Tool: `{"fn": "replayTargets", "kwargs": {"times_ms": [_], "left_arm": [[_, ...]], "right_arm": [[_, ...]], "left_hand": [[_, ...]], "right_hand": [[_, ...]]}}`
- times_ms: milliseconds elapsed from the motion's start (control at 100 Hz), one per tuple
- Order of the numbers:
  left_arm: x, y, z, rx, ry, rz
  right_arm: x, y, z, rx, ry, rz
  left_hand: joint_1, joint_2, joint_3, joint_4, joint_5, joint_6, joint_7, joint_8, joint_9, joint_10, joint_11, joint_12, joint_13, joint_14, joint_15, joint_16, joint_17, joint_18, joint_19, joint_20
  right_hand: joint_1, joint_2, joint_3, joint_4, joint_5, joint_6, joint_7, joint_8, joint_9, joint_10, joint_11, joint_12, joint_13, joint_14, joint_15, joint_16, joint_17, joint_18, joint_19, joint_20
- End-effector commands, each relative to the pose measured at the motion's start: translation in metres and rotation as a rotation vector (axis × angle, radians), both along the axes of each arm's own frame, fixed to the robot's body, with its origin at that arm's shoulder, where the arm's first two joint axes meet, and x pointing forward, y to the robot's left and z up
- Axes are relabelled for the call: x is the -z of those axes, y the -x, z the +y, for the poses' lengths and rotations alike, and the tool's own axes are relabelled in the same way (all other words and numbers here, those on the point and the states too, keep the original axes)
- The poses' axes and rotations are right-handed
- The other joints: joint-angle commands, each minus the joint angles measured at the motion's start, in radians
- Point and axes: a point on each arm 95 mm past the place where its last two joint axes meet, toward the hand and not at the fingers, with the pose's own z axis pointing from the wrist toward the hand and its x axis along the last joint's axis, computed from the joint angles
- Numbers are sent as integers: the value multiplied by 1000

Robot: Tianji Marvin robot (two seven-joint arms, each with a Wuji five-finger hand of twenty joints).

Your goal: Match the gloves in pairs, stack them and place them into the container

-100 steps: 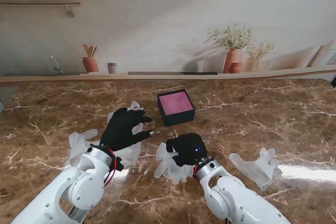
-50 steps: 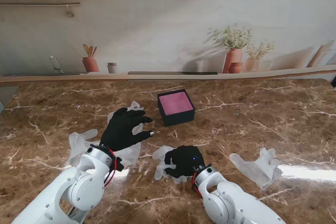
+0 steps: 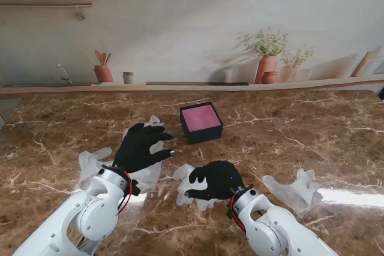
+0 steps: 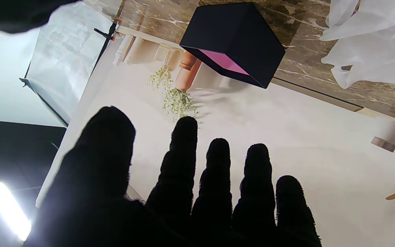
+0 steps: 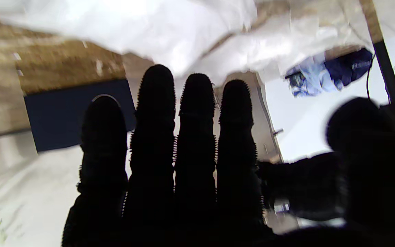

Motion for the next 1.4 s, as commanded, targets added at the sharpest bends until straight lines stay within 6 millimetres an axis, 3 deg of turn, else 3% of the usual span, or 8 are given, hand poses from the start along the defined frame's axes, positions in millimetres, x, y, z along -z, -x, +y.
{"fn": "replayTargets", "kwargs": {"times_ms": [0,70,100,140,220,330,1010,1390], "left_arm": [[1,2,-1,2,3,-1],[0,3,-1,3,5,-6],[-1,3,-1,4,6,-9],[-2,3,-1,4,8,-13],[-4,4,0,4,11,-20],[-6,4,1,3,13,-28],[-6,7,8,-5,13,-20],[-5,7,6,-2,17,-16]], "right_arm": [[-8,-3,3,-12,-13,-53],[-17,-12,3,-35,27,-132],[-20,-15,2,-46,51,-151],[-24,-20,3,-62,75,-166],[-27,-31,5,-98,110,-180],[-23,-45,10,-164,182,-170],[26,-81,33,-389,509,-81],[35,-84,29,-363,537,-133]], "left_hand": [[17,37,-27,22,-29,-1,6,-3,-29,-9,-18,-9,-43,-42,-31,-12,-3,-29,-29,15],[17,38,-27,22,-29,-2,6,-3,-29,-7,-18,-9,-43,-41,-31,-13,-3,-28,-28,15],[18,38,-27,23,-29,-1,6,-3,-29,-8,-19,-9,-44,-41,-32,-13,-3,-28,-28,15],[15,39,-29,22,-31,-3,6,-3,-30,-10,-19,-9,-45,-42,-32,-13,-3,-29,-28,16],[19,38,-29,23,-30,0,6,-3,-30,-8,-19,-10,-43,-42,-32,-13,-3,-29,-28,16],[20,40,-31,23,-30,-1,5,-4,-29,-11,-20,-10,-43,-44,-33,-14,-3,-30,-27,16],[29,39,-37,22,-23,4,4,-5,-20,-14,-17,-8,-37,-44,-30,-13,-1,-30,-24,14],[28,40,-34,22,-22,2,6,-4,-23,-11,-17,-8,-38,-41,-28,-12,-1,-29,-19,13]], "right_hand": [[149,-4,-73,50,22,-29,63,-34,24,-20,27,14,22,-16,22,1,-3,1,4,-8],[401,-127,-104,55,-106,-78,333,-242,4,-45,36,47,2,-44,-3,-7,-33,-4,-45,-14],[390,-191,99,31,-134,-84,355,-263,1,-54,-3,103,-13,-56,-27,-15,-48,-8,-72,-15],[289,-266,491,-82,-115,-66,224,-195,-29,-62,-30,118,-41,-67,-65,-28,-71,-15,-116,-18],[321,-307,590,-109,-104,-40,9,-56,-100,-74,-45,96,-101,-80,-141,-63,-116,-27,-200,-24],[352,-316,625,-16,-162,-33,-82,-30,-199,-82,-68,-8,-186,-94,-227,-113,-172,-38,-294,-38],[261,-388,466,-59,-555,101,-365,-133,-611,-33,-162,-235,-469,-78,-368,-301,-298,-26,-461,-5],[236,-499,505,-88,-211,-9,-60,42,-226,-131,226,230,-257,-95,-27,26,-183,-45,-279,73]]}}
